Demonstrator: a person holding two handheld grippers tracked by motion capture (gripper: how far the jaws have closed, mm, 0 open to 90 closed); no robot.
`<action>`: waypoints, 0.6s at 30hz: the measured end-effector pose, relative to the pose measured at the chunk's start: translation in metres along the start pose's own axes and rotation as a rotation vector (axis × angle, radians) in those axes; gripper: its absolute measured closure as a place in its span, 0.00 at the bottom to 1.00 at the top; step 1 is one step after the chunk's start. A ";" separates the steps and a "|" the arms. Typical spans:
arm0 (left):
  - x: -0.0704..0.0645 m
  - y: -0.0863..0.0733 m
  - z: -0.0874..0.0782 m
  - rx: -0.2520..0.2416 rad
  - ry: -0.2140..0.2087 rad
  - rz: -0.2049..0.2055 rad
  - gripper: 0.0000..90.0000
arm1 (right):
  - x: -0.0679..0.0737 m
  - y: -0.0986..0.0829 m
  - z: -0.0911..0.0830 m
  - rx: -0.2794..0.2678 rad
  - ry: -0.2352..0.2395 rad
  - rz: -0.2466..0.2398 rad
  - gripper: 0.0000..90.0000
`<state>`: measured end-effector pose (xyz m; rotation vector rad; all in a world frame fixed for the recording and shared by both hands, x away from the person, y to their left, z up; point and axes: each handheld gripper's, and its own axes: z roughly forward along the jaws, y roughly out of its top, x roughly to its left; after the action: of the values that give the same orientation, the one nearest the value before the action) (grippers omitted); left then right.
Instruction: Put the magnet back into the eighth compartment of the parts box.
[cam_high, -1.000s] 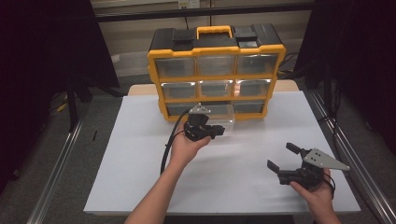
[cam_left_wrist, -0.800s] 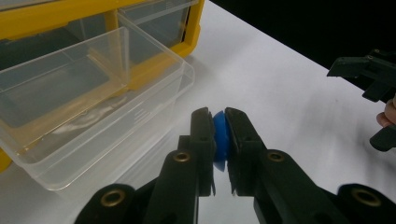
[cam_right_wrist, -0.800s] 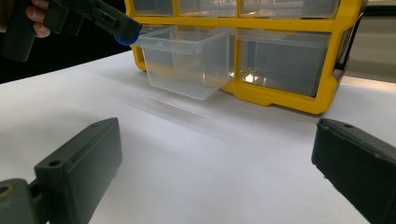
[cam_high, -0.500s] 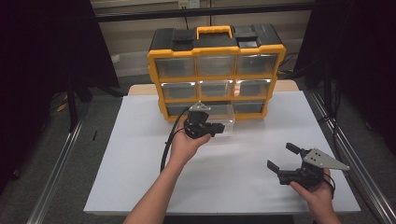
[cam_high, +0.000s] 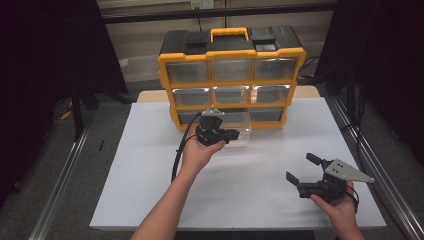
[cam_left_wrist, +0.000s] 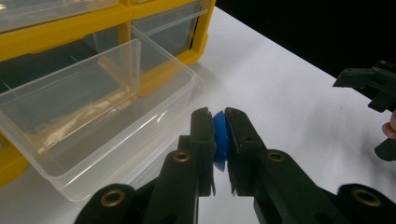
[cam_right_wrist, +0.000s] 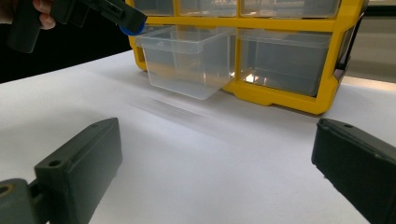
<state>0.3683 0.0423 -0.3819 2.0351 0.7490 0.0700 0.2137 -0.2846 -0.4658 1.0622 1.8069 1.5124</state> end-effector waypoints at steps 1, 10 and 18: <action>0.001 0.000 0.000 -0.011 -0.005 0.002 0.92 | 0.000 0.000 0.000 0.000 0.000 0.000 0.02; 0.002 0.005 0.000 -0.008 0.005 0.003 0.92 | 0.000 0.000 0.000 0.000 -0.001 -0.001 0.02; 0.006 0.007 0.000 -0.007 0.016 -0.004 0.92 | 0.000 0.000 0.000 0.001 0.001 0.001 0.02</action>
<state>0.3763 0.0423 -0.3779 2.0286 0.7615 0.0862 0.2138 -0.2846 -0.4659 1.0628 1.8089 1.5126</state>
